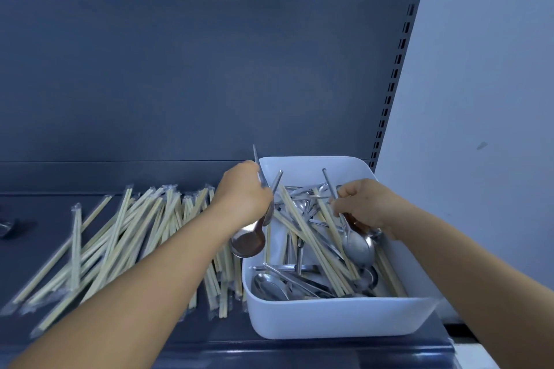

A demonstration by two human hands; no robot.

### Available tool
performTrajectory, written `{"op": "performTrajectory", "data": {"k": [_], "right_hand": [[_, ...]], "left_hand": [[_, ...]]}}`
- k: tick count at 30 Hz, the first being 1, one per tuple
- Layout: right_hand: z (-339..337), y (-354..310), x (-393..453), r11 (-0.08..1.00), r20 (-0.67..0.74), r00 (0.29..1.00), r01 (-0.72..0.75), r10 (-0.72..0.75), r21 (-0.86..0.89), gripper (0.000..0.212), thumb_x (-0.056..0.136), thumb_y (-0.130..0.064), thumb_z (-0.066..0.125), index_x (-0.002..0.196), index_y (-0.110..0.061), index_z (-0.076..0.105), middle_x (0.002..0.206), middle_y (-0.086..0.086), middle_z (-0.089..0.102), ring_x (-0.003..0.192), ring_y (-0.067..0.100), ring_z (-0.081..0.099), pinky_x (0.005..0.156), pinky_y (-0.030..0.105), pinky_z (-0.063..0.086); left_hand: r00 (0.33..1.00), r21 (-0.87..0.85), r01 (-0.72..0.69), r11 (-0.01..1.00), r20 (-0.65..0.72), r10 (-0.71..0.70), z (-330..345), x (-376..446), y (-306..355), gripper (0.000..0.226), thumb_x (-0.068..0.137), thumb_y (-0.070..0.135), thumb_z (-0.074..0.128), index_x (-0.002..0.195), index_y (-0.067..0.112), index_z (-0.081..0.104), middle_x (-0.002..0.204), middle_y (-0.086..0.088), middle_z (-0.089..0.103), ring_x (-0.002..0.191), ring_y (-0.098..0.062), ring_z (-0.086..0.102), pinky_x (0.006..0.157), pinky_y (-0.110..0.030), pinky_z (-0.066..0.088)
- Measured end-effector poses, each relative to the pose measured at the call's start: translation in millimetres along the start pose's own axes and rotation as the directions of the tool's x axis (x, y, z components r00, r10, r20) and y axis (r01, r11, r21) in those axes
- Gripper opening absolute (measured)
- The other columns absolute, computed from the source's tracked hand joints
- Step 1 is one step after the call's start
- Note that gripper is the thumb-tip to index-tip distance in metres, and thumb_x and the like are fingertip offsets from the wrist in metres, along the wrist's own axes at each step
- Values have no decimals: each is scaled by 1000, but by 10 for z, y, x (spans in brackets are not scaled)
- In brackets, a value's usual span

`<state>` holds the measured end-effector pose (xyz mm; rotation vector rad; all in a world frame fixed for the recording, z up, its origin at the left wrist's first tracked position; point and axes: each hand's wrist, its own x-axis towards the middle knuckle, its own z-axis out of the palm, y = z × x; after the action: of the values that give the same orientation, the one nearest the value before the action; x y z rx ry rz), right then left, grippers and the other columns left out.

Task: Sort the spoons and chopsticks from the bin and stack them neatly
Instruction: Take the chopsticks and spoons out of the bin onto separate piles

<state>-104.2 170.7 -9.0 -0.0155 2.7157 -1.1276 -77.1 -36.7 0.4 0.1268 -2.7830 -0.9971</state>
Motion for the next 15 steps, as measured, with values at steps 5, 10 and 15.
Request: {"op": "performTrajectory", "data": {"k": [5, 10, 15], "right_hand": [[69, -144, 152, 996, -6, 998, 66, -67, -67, 20, 81, -14, 65, 69, -15, 50, 55, 1, 39, 46, 17, 34, 46, 20, 29], [120, -159, 418, 990, -40, 996, 70, -75, -124, 31, 84, -11, 63, 58, -17, 46, 51, -2, 43, 45, 15, 38, 46, 21, 31], [278, -84, 625, 939, 45, 993, 115, -105, -325, 6, 82, -7, 60, 79, -11, 63, 73, 3, 55, 66, 20, 48, 61, 25, 42]], "left_hand": [[1000, -50, 16, 999, 6, -16, 14, -30, -50, 26, 83, 10, 54, 71, 27, 38, 78, -7, 67, 67, -27, 59, 66, -32, 49], [1000, 28, -8, 1000, 21, 8, 155, -18, -58, 31, 86, 13, 53, 116, 10, 49, 81, -6, 65, 81, -27, 61, 69, -32, 47], [999, 88, -32, 996, 31, 30, 294, 7, -52, 9, 89, 15, 49, 95, 9, 52, 90, -8, 61, 76, -27, 57, 69, -34, 48]]}}
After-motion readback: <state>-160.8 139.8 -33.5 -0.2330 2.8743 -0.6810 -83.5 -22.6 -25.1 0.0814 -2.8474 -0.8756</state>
